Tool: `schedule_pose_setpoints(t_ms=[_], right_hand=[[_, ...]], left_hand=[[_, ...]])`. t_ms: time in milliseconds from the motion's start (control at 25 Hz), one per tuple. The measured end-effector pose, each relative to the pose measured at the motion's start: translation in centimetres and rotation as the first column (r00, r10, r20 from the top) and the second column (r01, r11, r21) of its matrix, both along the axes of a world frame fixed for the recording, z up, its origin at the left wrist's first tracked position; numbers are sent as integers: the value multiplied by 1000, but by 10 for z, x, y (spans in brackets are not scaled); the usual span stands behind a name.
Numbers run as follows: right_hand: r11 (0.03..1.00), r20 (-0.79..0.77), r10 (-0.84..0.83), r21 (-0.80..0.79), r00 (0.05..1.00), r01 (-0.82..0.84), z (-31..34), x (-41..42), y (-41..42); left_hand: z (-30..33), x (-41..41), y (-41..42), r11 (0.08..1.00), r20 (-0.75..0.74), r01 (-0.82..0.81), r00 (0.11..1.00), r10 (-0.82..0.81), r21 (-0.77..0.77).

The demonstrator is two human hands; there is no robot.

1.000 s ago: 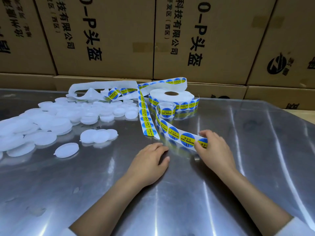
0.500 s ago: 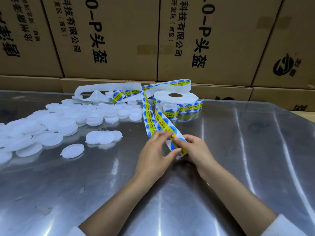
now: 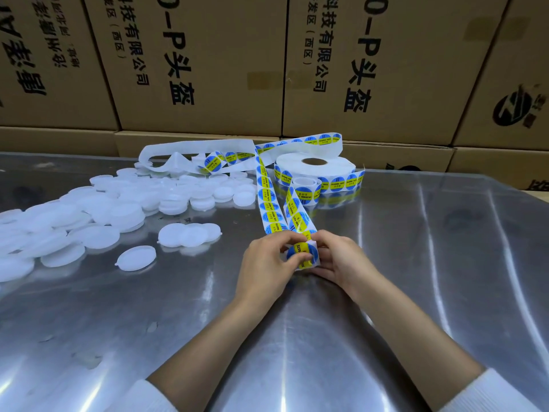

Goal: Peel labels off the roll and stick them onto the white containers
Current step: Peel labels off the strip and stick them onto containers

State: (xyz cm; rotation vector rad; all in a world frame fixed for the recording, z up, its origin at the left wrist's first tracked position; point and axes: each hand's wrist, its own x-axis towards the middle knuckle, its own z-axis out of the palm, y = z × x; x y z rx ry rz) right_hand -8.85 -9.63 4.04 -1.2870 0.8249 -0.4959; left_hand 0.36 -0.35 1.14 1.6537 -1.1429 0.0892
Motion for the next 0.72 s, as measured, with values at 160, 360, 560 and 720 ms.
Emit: schedule_pose_setpoints(t_ms=[160,360,560,720], right_hand=[[1000,-3,-15,-23,1000,15,0,-2,2],[990,-51,-39,-138,998,31,-4,-10,-1],[944,-56,-133,-310,989,109,-11,-16,0],[831,134,-221,-492,966,258,-15,-25,8]], left_hand=[[1,0,4,1000,85,-12,996,12,-10],[14,-7,15,967,-185,250,950,-253,-36],[41,4,22,927,-767,297,532,-360,-229],[34,12,24,941,-849,296,443,-287,-163]])
